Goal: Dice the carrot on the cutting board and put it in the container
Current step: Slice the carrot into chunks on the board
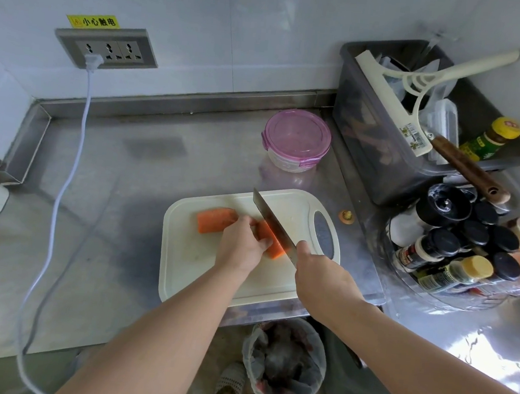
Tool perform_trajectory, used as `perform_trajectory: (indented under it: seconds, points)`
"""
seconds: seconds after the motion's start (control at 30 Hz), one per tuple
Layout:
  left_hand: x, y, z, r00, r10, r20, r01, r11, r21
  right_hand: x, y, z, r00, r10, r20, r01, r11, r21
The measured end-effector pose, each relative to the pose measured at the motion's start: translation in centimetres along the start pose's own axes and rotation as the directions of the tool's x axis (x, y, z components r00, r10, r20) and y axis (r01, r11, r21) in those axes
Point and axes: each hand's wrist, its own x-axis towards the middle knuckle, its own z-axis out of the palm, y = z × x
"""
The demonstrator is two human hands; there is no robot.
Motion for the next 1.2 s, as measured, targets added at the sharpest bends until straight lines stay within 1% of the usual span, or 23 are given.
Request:
perform_trajectory:
  seconds: [0.23,0.57,0.7,0.87,0.93,1.03,1.2]
  points:
    - [-0.9,0.3,0.1,0.997,0.035,-0.062,-0.034,0.999,0.024,0.2,0.1,-0.9,0.999,-0.046,0.027,0.048,0.997,-0.067]
    - [-0.6,0.5,0.0,0.998,0.06,-0.036,-0.054,0.988,0.144,0.5,-0.2,-1.0,0.997,-0.019,0.072,0.024,0.997,-0.073]
    - [-0.6,0.4,0.1,0.998,0.06,-0.026,-0.056,0.988,0.147,1.8,-0.9,-1.1,0.996,-0.009,0.089,0.012,0.999,-0.042]
    - [-0.8,0.6,0.0,0.999,0.048,-0.024,-0.045,0.99,0.132,2.7,-0.6,-1.0,0.989,-0.038,0.141,0.05,0.995,-0.083]
    - [-0.8,0.6,0.0,0.999,0.053,-0.01,-0.051,0.991,0.124,2.8,-0.5,-0.9,0.989,-0.048,0.142,0.057,0.997,-0.057]
    - [-0.6,0.6,0.0,0.998,0.063,-0.003,-0.063,0.991,0.117,3.0,-0.3,-0.4,0.993,-0.021,0.119,0.022,1.0,-0.007]
    - [-0.7,0.5,0.0,0.998,0.064,0.003,-0.064,0.992,0.112,2.5,0.2,1.2,0.993,0.014,0.119,-0.015,1.0,0.002]
